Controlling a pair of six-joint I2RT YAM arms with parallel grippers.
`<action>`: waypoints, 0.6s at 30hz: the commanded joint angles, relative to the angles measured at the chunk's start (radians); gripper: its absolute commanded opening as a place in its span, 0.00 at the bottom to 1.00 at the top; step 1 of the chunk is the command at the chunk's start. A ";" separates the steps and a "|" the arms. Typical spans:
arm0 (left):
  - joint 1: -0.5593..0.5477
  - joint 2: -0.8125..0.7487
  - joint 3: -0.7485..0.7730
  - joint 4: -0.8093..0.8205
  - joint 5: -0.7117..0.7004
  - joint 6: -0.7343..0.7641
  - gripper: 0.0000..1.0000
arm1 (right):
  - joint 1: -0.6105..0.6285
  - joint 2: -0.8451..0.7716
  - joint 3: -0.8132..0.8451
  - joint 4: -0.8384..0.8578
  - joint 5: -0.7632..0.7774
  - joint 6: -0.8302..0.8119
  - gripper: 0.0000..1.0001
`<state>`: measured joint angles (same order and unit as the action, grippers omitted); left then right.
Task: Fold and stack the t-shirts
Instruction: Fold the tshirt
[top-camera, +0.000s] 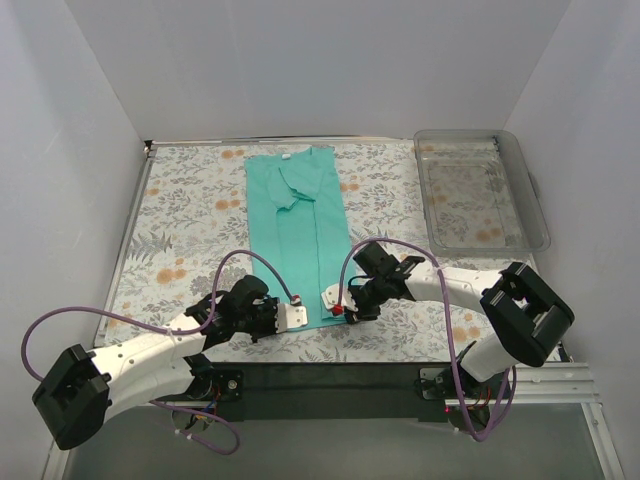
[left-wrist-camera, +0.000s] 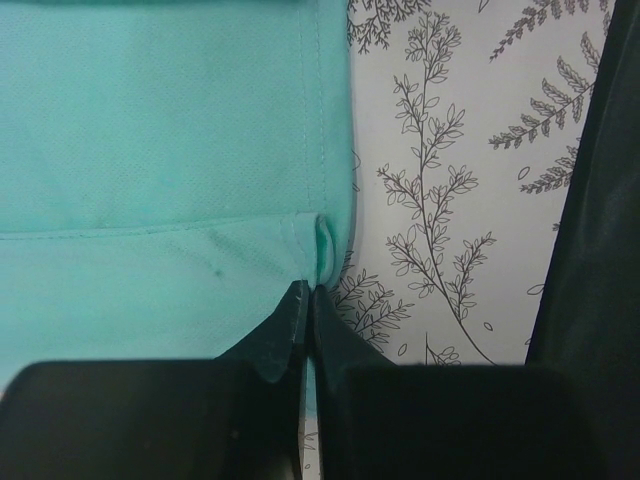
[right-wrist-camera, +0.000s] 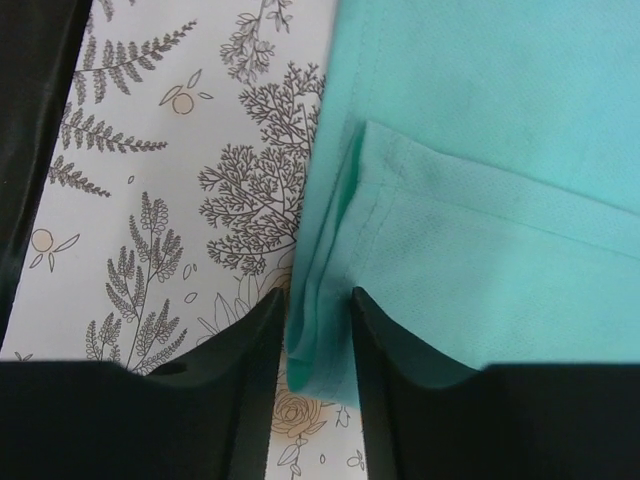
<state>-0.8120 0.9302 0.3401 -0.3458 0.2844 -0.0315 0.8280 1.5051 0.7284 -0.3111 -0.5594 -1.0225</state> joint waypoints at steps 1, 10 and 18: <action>-0.006 -0.022 0.004 -0.013 0.016 0.018 0.00 | 0.007 0.015 -0.009 0.029 0.038 0.010 0.33; -0.007 -0.034 0.010 -0.019 0.035 0.016 0.00 | 0.010 -0.003 -0.015 0.069 0.053 0.042 0.01; -0.006 -0.074 0.023 -0.027 0.052 0.016 0.00 | -0.016 -0.069 0.023 0.008 -0.083 0.045 0.01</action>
<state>-0.8131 0.8825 0.3401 -0.3672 0.3058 -0.0231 0.8242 1.4811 0.7235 -0.2665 -0.5571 -0.9771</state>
